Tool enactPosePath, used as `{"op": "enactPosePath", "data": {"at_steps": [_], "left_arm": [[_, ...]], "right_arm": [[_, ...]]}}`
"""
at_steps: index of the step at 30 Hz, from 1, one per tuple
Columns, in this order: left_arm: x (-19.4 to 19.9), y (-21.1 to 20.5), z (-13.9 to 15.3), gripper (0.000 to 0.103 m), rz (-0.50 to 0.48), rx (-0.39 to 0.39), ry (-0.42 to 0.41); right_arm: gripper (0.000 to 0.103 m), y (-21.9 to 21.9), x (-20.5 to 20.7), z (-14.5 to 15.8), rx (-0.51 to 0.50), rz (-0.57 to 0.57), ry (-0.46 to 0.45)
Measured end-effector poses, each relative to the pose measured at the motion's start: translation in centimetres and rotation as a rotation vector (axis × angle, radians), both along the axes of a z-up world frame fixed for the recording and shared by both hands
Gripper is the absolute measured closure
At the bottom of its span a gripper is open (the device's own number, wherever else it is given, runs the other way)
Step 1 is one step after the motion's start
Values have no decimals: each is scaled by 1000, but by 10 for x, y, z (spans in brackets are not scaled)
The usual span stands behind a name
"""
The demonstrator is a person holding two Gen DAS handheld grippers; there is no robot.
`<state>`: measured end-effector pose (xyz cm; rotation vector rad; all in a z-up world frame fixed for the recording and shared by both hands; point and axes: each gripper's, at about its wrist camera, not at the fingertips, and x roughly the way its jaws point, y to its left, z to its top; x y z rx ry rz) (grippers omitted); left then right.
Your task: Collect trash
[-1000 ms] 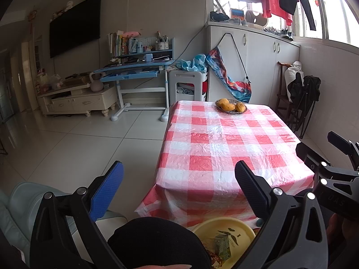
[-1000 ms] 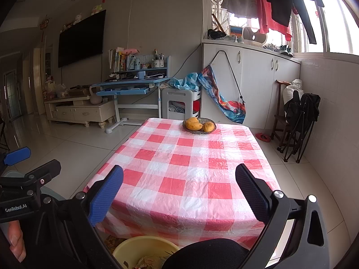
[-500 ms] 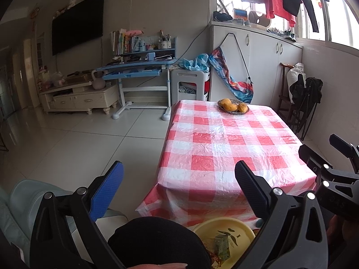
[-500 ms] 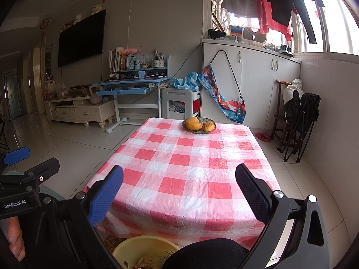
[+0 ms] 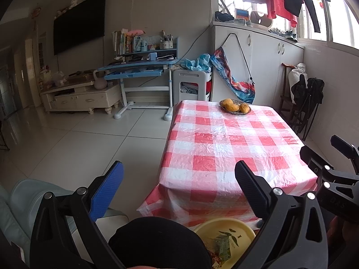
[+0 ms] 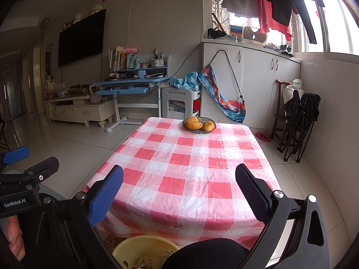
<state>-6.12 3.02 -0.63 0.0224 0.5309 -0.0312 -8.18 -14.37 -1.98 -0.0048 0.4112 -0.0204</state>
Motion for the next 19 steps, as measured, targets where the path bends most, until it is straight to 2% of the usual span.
{"op": "enactPosePath", "data": {"at_steps": [9, 16, 19], "left_arm": [[-7, 1, 7, 8, -3, 0, -43], [2, 3, 5, 8, -22, -17, 15], [5, 0, 4, 8, -38, 13, 41]], "right_arm": [[7, 1, 0, 0, 0, 1, 1], [7, 1, 2, 0, -6, 8, 15], [7, 0, 10, 0, 5, 51, 40]]}}
